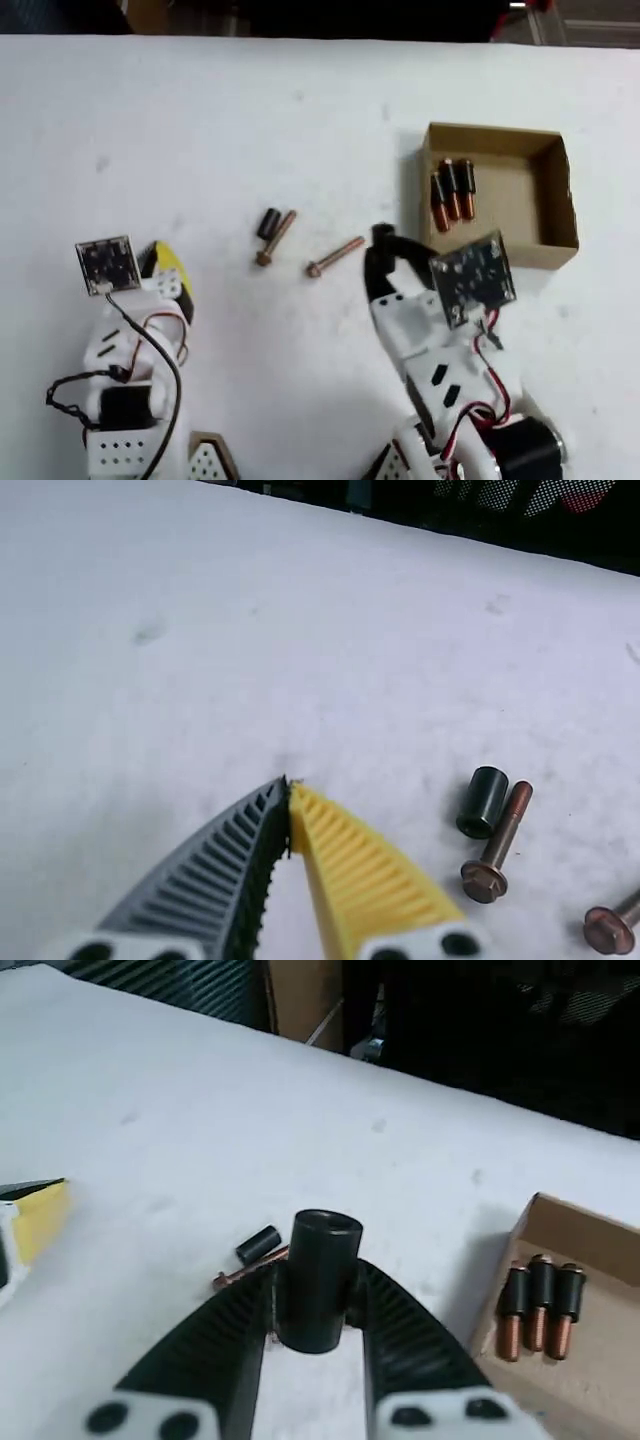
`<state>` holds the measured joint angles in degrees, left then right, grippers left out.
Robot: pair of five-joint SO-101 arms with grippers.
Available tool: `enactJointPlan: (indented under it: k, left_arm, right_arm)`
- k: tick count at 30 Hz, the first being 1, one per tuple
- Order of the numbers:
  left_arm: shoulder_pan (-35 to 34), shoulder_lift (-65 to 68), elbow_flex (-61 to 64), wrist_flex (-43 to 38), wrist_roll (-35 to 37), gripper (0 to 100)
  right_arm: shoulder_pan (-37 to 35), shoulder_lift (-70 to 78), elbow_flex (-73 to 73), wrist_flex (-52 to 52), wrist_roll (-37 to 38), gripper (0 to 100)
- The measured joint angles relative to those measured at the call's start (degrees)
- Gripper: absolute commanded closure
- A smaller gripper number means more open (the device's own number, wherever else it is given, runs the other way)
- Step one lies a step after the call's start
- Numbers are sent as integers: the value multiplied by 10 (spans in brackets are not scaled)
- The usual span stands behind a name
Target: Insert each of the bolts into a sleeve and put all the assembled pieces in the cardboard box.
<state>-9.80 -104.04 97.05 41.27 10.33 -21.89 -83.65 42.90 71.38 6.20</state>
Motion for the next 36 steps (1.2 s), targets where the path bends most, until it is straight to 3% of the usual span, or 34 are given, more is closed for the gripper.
enactJointPlan:
  k: [4, 12, 24, 36]
  left_arm:
    - [0, 0, 0, 0, 0, 978]
    - [18, 0, 0, 30, -45, 978]
    - [18, 0, 0, 30, -48, 978]
    - [22, 0, 0, 30, -53, 977]
  right_arm:
    - [47, -27, 66, -40, 12, 982]
    - [55, -109, 137, -65, 16, 982]
    - [59, -194, 182, -65, 18, 982]
    - [179, -194, 217, -65, 18, 982]
